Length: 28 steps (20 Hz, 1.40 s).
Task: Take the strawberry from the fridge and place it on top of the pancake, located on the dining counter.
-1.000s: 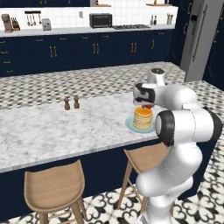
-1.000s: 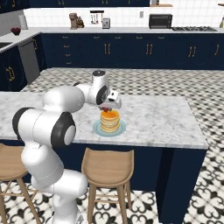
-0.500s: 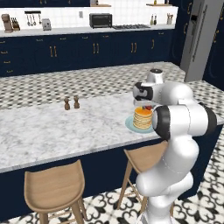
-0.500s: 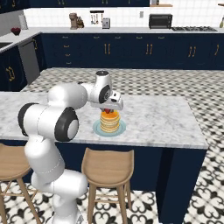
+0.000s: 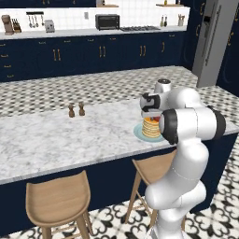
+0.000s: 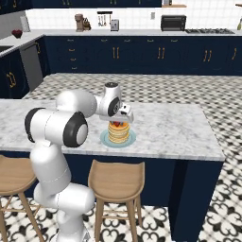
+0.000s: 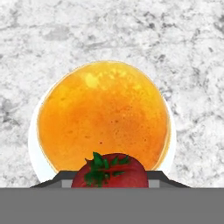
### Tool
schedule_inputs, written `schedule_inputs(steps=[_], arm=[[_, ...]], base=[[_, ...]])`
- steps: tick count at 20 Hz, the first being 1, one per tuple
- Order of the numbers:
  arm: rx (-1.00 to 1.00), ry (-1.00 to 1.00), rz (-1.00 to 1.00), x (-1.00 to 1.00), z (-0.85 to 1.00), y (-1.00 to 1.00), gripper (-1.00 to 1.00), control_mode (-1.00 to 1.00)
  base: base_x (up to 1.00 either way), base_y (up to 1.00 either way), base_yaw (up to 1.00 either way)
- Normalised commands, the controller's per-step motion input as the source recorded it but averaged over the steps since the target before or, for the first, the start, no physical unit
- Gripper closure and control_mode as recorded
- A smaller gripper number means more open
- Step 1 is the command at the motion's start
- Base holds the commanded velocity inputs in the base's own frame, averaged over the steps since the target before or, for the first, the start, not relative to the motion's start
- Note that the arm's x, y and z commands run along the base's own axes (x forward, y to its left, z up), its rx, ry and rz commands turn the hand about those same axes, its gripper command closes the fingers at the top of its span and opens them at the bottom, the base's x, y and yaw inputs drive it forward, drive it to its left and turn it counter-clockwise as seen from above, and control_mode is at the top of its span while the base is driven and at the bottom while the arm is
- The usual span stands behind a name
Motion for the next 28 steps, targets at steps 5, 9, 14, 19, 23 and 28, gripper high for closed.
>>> schedule_inputs(steps=[5, 9, 14, 19, 23, 28], arm=[[0.00, 0.00, 0.01, 0.00, -0.08, 0.00, 1.00, -1.00], [0.00, 0.00, 0.00, 0.00, -0.05, 0.00, -1.00, -1.00], [0.00, 0.00, 0.00, 0.00, 0.00, 0.00, -1.00, -1.00], [0.00, 0.00, 0.00, 0.00, 0.00, 0.00, -1.00, -1.00], [0.00, 0.00, 0.00, 0.02, 0.04, 0.00, -1.00, -1.00], [0.00, -0.13, 0.00, -0.32, 0.53, 0.00, -1.00, -1.00]], base=[[0.00, 0.00, 0.00], [0.00, 0.00, 0.00], [0.00, 0.00, 0.00], [0.00, 0.00, 0.00], [0.00, 0.00, 0.00], [0.00, 0.00, 0.00]])
